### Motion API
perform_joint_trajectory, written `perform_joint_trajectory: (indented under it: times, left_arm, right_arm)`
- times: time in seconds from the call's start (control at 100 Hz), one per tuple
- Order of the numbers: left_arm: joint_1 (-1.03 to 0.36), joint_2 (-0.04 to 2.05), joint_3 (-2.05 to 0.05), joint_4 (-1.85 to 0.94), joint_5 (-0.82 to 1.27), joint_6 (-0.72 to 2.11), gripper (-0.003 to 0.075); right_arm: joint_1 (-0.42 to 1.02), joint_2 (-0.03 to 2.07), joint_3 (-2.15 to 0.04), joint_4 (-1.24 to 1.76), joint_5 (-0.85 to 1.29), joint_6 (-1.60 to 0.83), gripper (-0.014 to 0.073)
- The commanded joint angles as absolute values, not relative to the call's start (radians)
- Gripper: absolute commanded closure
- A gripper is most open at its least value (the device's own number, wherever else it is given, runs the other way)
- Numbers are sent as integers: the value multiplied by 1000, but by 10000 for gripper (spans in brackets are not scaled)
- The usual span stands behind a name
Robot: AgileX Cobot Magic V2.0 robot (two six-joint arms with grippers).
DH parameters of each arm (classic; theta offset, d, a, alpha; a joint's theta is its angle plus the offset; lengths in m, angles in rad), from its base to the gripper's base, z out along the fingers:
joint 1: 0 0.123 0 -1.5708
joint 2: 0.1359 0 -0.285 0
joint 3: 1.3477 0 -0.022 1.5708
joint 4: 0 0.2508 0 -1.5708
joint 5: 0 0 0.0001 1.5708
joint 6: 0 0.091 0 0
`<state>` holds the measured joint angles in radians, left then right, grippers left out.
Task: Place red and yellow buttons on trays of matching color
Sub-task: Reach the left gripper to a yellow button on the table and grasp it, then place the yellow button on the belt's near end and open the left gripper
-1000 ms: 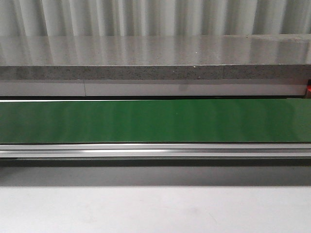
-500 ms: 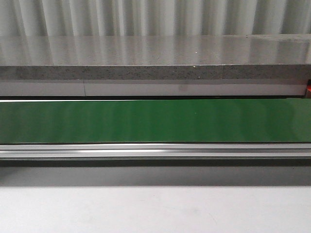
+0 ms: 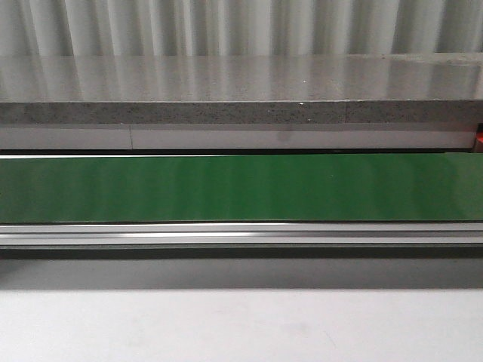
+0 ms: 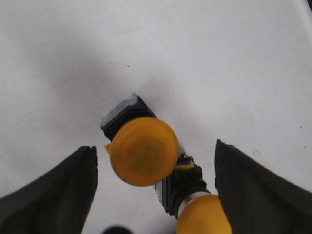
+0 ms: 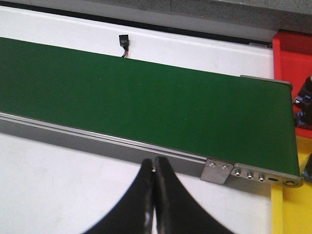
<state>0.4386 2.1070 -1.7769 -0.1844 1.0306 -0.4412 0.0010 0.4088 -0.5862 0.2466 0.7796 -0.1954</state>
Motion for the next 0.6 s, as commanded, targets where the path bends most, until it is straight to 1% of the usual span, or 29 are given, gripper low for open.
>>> perform_joint_trajectory:
  times: [0.0,0.23,0.28,0.35,0.47,0.54,0.59]
  left_arm:
    - [440,2070,-1814,-205,1014,-458,228]
    - [440,2099,-1814,-206,1016,-458,230]
    - [440,2099,-1814,-206,1018,-458,246]
    - [440,2099,-1814,-206,1022,-458,307]
    - [440,2099,-1814,-206,1024,-458,452]
    - [440,2099,-1814,-206,1024,-458,517]
    - [440,2097,-1814,-206,1026,-458,548]
  right_arm:
    - [2,415,-610,251,718,-201,660]
    - [2,415,-610,251,718,-201,660]
    - [2,415,-610,251,718,-201,660]
    - [2,415,-610,251,718,-201,660]
    - [2,415,-610,251,718,-201,660]
    - [2,415,-610,251,718,-201,660]
    - [2,415,-610,251,718,-201,660]
